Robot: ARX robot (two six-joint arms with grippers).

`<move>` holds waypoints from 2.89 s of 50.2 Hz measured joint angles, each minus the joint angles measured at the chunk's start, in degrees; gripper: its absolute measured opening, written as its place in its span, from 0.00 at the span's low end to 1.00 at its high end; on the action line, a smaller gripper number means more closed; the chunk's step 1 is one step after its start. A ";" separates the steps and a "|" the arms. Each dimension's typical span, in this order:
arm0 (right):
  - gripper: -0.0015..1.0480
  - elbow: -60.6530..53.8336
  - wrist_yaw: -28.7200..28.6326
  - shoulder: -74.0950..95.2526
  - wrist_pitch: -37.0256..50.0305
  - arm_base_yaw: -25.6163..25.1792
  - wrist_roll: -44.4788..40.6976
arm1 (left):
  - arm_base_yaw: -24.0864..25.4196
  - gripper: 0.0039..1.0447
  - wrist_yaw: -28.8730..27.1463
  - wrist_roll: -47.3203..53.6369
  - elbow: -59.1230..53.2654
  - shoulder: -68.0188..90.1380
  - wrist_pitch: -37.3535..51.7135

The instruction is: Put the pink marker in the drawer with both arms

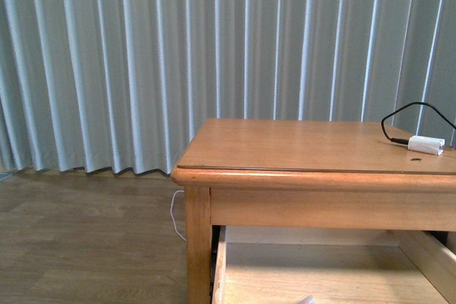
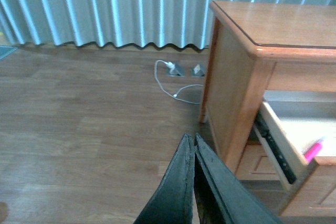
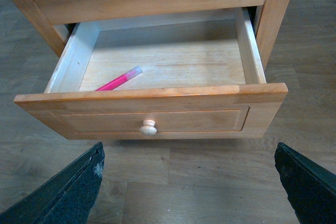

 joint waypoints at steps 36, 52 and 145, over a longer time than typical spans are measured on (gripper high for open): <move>0.91 0.00 -0.02 0.00 0.00 0.00 0.00 | 5.05 0.04 3.41 0.11 -5.81 -14.23 -9.66; 0.91 0.00 0.02 0.00 -0.02 0.00 0.00 | 5.05 0.04 3.43 0.13 -6.23 -19.56 -12.11; 0.91 21.14 15.72 92.72 69.79 6.97 -5.29 | 5.05 0.94 3.43 0.15 -6.23 -19.56 -12.11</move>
